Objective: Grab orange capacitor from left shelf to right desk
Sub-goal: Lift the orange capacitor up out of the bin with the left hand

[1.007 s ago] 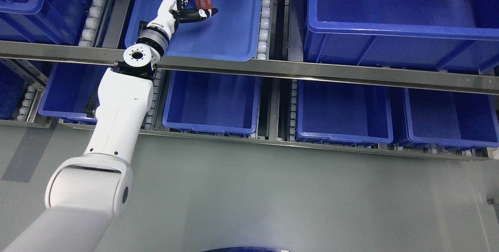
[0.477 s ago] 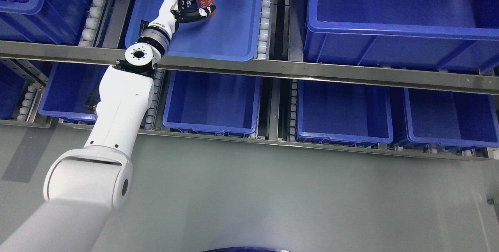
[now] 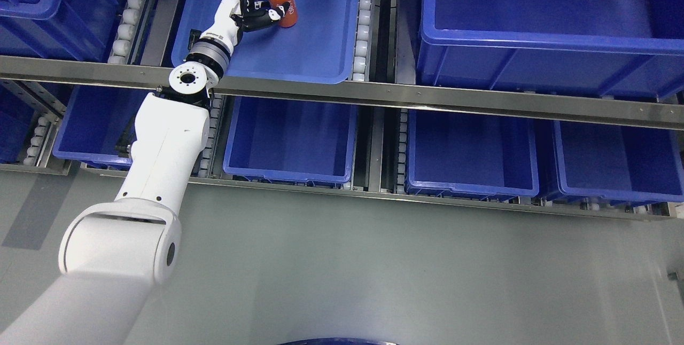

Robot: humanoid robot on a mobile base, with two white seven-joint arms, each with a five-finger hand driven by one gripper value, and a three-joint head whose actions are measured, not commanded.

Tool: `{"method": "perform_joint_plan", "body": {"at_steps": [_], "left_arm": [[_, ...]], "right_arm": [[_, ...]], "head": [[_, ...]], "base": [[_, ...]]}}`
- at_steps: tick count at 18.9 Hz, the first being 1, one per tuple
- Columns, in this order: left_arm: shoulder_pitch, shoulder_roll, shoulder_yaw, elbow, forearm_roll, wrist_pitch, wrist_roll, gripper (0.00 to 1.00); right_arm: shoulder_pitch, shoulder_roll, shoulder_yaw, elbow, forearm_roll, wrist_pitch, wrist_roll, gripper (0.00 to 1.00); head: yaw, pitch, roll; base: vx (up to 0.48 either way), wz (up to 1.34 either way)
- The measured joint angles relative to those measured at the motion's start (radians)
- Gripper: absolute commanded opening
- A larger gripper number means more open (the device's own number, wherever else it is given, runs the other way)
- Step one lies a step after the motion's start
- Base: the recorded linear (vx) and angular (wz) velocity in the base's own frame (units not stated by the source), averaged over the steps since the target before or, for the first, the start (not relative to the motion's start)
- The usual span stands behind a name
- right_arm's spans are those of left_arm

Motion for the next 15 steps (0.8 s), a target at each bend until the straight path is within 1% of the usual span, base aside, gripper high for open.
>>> {"method": "perform_joint_plan", "body": {"at_steps": [3, 7, 9, 11, 15], "left_arm": [[0.002, -0.006, 0.017, 0.006, 0.005, -0.042, -0.006, 0.00], [0.010, -0.011, 0.048, -0.029, 0.027, -0.142, -0.041, 0.01], [0.028, -0.013, 0.061, -0.080, 0.040, -0.168, -0.058, 0.01], [0.066, -0.015, 0.076, -0.172, 0.057, -0.201, -0.068, 0.01], [0.175, -0.018, 0.087, -0.356, 0.089, -0.335, -0.073, 0.01]], "right_arm": [[0.000, 0.000, 0.000, 0.000, 0.000, 0.000, 0.000, 1.00], [0.000, 0.000, 0.000, 0.000, 0.000, 0.000, 0.000, 1.00], [0.000, 0.000, 0.000, 0.000, 0.000, 0.000, 0.000, 1.00], [0.000, 0.000, 0.000, 0.000, 0.000, 0.000, 0.000, 1.00], [0.000, 0.000, 0.000, 0.000, 0.000, 0.000, 0.000, 1.00]], "head": [[0.0000, 0.000, 0.000], [0.0000, 0.000, 0.000], [0.0000, 0.000, 0.000], [0.0000, 0.000, 0.000], [0.0000, 0.000, 0.000]], "base": [[0.000, 0.00], [0.000, 0.00], [0.000, 0.00], [0.000, 0.00], [0.000, 0.00]]}}
